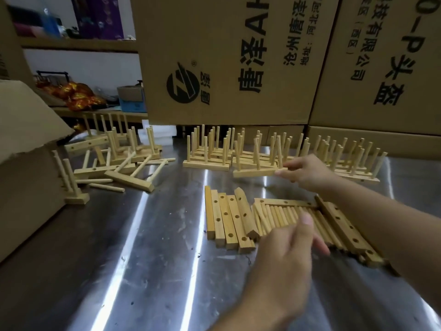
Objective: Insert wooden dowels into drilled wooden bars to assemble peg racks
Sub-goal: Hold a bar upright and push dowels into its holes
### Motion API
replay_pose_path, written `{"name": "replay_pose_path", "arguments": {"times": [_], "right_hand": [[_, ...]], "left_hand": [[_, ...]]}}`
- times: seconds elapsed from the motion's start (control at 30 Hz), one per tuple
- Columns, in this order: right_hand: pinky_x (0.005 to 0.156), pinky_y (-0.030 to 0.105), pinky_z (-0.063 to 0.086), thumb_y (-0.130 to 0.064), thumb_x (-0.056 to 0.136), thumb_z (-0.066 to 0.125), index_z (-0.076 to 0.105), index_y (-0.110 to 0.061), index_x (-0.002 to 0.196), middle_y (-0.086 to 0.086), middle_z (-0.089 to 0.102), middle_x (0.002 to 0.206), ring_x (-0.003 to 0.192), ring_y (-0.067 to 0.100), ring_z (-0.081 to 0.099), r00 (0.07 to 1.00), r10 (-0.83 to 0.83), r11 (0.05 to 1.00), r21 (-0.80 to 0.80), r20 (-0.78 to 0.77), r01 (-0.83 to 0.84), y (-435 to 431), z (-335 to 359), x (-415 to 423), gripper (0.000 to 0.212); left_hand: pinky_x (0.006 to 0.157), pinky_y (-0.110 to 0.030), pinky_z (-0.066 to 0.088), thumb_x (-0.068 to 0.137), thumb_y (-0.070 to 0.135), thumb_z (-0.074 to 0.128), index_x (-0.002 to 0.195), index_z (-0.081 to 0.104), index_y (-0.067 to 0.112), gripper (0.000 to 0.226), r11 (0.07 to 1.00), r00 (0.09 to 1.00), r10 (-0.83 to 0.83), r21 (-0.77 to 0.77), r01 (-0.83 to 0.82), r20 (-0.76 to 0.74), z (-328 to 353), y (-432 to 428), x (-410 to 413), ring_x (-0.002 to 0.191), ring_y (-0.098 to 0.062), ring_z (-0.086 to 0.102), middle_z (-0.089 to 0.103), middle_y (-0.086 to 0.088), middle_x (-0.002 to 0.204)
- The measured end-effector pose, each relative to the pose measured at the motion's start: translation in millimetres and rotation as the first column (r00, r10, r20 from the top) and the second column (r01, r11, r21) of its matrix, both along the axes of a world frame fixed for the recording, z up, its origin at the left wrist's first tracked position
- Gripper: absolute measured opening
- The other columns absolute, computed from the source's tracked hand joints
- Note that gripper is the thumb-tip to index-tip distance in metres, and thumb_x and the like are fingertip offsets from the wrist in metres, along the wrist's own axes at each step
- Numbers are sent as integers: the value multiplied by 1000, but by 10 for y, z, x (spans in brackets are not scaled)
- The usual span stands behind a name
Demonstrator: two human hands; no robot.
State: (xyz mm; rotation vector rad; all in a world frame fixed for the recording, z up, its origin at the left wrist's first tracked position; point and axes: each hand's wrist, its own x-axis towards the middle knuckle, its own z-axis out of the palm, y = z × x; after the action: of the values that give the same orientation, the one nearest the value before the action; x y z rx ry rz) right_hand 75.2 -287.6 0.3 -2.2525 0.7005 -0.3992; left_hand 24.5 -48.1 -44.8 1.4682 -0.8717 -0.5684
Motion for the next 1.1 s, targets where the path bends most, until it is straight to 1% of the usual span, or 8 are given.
{"name": "replay_pose_path", "arguments": {"times": [0.07, 0.17, 0.27, 0.33, 0.47, 0.63, 0.8, 1.1], "right_hand": [[74, 27, 52, -35, 93, 78, 73, -21, 122, -1, 72, 113, 100, 11, 68, 996, 9, 1000, -28, -88, -12, -127, -68, 167, 32], [76, 33, 54, -40, 92, 79, 77, -24, 105, 1, 74, 105, 97, 16, 70, 979, 2, 998, -64, -204, -15, -206, -122, 332, 20], [70, 30, 50, -38, 92, 80, 73, -26, 103, -1, 72, 102, 95, 15, 68, 979, -37, 992, -125, -202, 12, -214, -195, 421, 17], [69, 28, 50, -35, 91, 81, 70, -24, 104, -1, 71, 102, 94, 14, 67, 983, -83, 985, -161, -163, 56, -234, -233, 471, 21], [70, 29, 53, -36, 89, 83, 66, -24, 94, 1, 71, 97, 89, 15, 67, 981, -129, 977, -188, -147, 101, -265, -280, 539, 22], [58, 27, 45, -44, 87, 85, 66, -21, 87, 1, 70, 86, 78, 15, 65, 973, -190, 961, -228, -133, 156, -280, -323, 630, 29], [56, 28, 44, -46, 85, 86, 67, -21, 84, 1, 70, 82, 76, 16, 66, 959, -251, 950, -225, -133, 217, -316, -340, 680, 31], [68, 34, 56, -35, 85, 88, 70, -18, 93, 3, 72, 91, 83, 20, 67, 949, -291, 947, -177, -117, 269, -357, -325, 660, 26]], "left_hand": [[66, -36, 36, 92, 86, 25, 81, 73, 36, 70, 999, 999, -35, 31, 35, -4, -8, -7, 24, 60, -3, 55, 55, 16, 55], [73, -36, 38, 86, 89, 25, 79, 73, 40, 70, 998, 999, -29, 48, 31, -26, -6, -20, 44, 79, -22, 62, 60, 4, 89], [74, -35, 40, 86, 86, 26, 77, 73, 37, 68, 999, 1000, 2, 54, -1, -17, -15, -24, 20, 68, -8, 54, 55, 12, 59], [76, -34, 43, 85, 86, 26, 78, 74, 36, 69, 997, 1000, 17, 69, -15, -19, -6, -19, 16, 68, -3, 50, 50, 13, 63], [84, -33, 46, 92, 82, 28, 79, 73, 36, 66, 995, 1000, 8, 100, -8, 2, 14, -1, -1, 76, -8, 52, 46, 7, 76], [76, -30, 42, 91, 81, 28, 74, 71, 35, 66, 996, 999, 25, 84, -28, 39, 35, 11, -8, 67, -3, 52, 50, 9, 64], [79, -29, 43, 102, 74, 31, 72, 71, 37, 62, 995, 1000, 7, 96, -9, 26, 49, 0, 14, 71, -3, 53, 53, 18, 57], [75, -32, 43, 95, 79, 30, 80, 73, 29, 68, 998, 1000, -6, 60, 4, 30, -22, -25, 23, 62, -3, 50, 49, 11, 56]]}}
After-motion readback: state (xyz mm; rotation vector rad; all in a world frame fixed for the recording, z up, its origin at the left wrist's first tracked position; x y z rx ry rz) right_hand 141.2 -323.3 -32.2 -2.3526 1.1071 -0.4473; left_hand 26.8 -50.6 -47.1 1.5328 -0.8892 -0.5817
